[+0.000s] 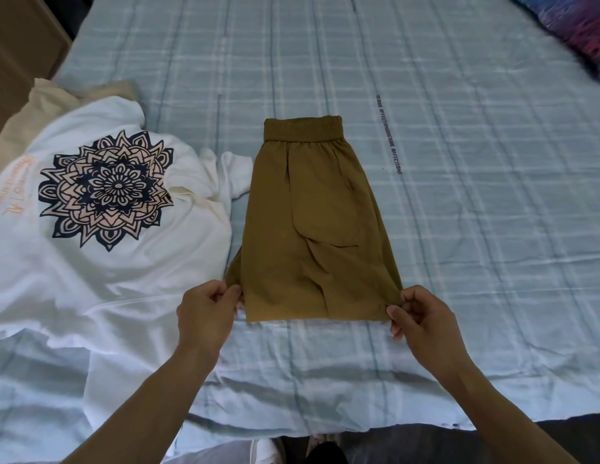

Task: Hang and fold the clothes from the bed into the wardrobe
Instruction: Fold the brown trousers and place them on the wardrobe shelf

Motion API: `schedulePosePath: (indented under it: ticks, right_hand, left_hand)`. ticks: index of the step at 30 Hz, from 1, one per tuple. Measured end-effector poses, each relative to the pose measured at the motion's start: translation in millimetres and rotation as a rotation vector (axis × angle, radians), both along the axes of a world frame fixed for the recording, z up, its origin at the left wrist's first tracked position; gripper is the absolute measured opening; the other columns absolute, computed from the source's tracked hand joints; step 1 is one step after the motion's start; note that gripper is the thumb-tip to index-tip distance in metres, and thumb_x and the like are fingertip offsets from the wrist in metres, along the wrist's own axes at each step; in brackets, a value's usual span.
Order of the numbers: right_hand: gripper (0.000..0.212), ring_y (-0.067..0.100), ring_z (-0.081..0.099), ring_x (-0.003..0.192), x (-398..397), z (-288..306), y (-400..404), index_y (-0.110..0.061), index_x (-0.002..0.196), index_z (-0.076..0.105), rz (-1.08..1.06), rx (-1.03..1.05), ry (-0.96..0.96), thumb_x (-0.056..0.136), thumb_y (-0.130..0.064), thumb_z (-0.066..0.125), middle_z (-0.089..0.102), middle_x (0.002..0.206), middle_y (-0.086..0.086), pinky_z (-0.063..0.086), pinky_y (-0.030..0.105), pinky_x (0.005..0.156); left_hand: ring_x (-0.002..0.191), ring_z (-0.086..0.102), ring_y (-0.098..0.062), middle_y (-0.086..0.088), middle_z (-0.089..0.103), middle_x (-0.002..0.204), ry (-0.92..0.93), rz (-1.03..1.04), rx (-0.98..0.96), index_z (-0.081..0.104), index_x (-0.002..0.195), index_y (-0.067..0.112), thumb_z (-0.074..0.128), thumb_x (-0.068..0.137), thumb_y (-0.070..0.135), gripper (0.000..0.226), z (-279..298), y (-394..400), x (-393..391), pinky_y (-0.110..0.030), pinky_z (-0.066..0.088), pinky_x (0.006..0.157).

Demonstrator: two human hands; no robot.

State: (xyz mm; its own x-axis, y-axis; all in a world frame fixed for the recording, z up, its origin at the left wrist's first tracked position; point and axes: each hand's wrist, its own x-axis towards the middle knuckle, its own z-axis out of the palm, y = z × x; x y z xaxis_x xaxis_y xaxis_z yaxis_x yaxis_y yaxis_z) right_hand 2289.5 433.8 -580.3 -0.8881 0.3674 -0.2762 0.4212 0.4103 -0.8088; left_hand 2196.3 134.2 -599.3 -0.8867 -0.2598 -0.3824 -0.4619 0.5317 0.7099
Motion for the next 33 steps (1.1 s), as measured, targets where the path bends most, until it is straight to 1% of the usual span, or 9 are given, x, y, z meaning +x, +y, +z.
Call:
schedulePosePath:
  ticks: [6,9,13,18,21,25,27,30,33]
  right_hand:
    - [0.011,0.016,0.066,0.052,3,0,4,-0.009,0.083,0.059,-0.054,0.021,-0.039,0.092,-0.009,0.065,0.067,0.058,0.005,0.052,0.016,0.055]
    - [0.011,0.018,0.066,0.053,1,-1,2,-0.009,0.083,0.059,-0.091,0.037,-0.102,0.092,-0.01,0.064,0.067,0.058,0.006,0.056,0.027,0.059]
    - [0.008,0.021,0.064,0.072,3,-4,-8,-0.01,0.101,0.058,-0.169,0.218,-0.118,0.093,-0.01,0.06,0.067,0.085,0.005,0.057,0.037,0.071]
    - [0.034,0.018,0.048,0.12,-7,-2,-34,-0.015,0.129,0.053,0.202,0.629,0.197,0.096,-0.023,0.048,0.051,0.134,0.006,0.045,0.037,0.102]
    - [0.057,0.022,0.019,0.15,-25,-18,-63,-0.015,0.153,0.03,0.515,0.703,0.159,0.103,-0.042,0.031,0.025,0.161,0.006,0.022,0.04,0.12]
    - [0.07,0.019,-0.004,0.152,-26,-51,-40,-0.023,0.157,0.008,0.727,0.804,0.024,0.099,-0.061,0.018,0.0,0.165,0.0,0.013,0.046,0.123]
    - [0.077,0.019,-0.002,0.152,-19,-58,-8,-0.024,0.157,0.009,0.695,0.821,-0.007,0.095,-0.068,0.024,0.002,0.165,0.001,0.013,0.046,0.123]
    - [0.082,0.021,0.006,0.152,-11,-57,10,-0.02,0.157,0.017,0.709,0.796,0.06,0.094,-0.071,0.031,0.012,0.165,0.006,0.014,0.047,0.123]
    - [0.065,0.025,0.038,0.139,-4,-51,9,-0.021,0.141,0.045,0.706,0.756,0.271,0.091,-0.061,0.053,0.043,0.148,0.008,0.029,0.046,0.116]
  left_hand:
    - [0.058,0.057,-0.025,-0.007,0.065,0.056,-0.032,0.087,0.073,0.068,0.058,0.014,0.067,0.087,0.023,0.031,7,1,-1,-0.037,0.047,0.061]
    - [0.06,0.059,-0.023,-0.008,0.066,0.057,-0.082,0.064,0.071,0.068,0.059,0.012,0.066,0.086,0.019,0.028,10,3,-2,-0.038,0.049,0.061]
    - [0.08,0.061,-0.021,0.002,0.064,0.085,0.121,-0.029,-0.096,0.057,0.095,0.017,0.066,0.086,0.013,0.013,19,8,6,-0.026,0.044,0.064]
    - [0.133,0.047,-0.029,-0.008,0.051,0.144,0.581,-0.76,-0.507,0.05,0.139,0.013,0.048,0.099,0.026,0.043,22,33,16,-0.045,0.044,0.106]
    - [0.152,0.014,-0.025,-0.007,0.02,0.163,0.443,-1.068,-0.627,0.028,0.154,0.011,0.021,0.102,0.042,0.061,11,64,14,-0.048,0.024,0.12]
    - [0.15,-0.018,-0.018,-0.001,-0.013,0.165,0.237,-1.242,-0.73,-0.007,0.157,0.017,0.005,0.096,0.061,0.075,-23,50,8,-0.042,-0.005,0.124]
    - [0.152,-0.012,-0.018,0.0,-0.01,0.165,0.221,-1.172,-0.776,-0.006,0.157,0.019,0.005,0.094,0.067,0.08,-26,30,2,-0.045,0.0,0.124]
    - [0.151,0.018,-0.026,-0.008,0.02,0.163,0.304,-1.147,-0.77,0.026,0.155,0.018,0.025,0.093,0.07,0.081,-14,19,1,-0.052,0.021,0.12]
    - [0.125,0.052,-0.03,-0.01,0.055,0.139,0.576,-1.248,-0.654,0.059,0.131,0.019,0.059,0.085,0.061,0.062,-8,18,9,-0.049,0.041,0.104]
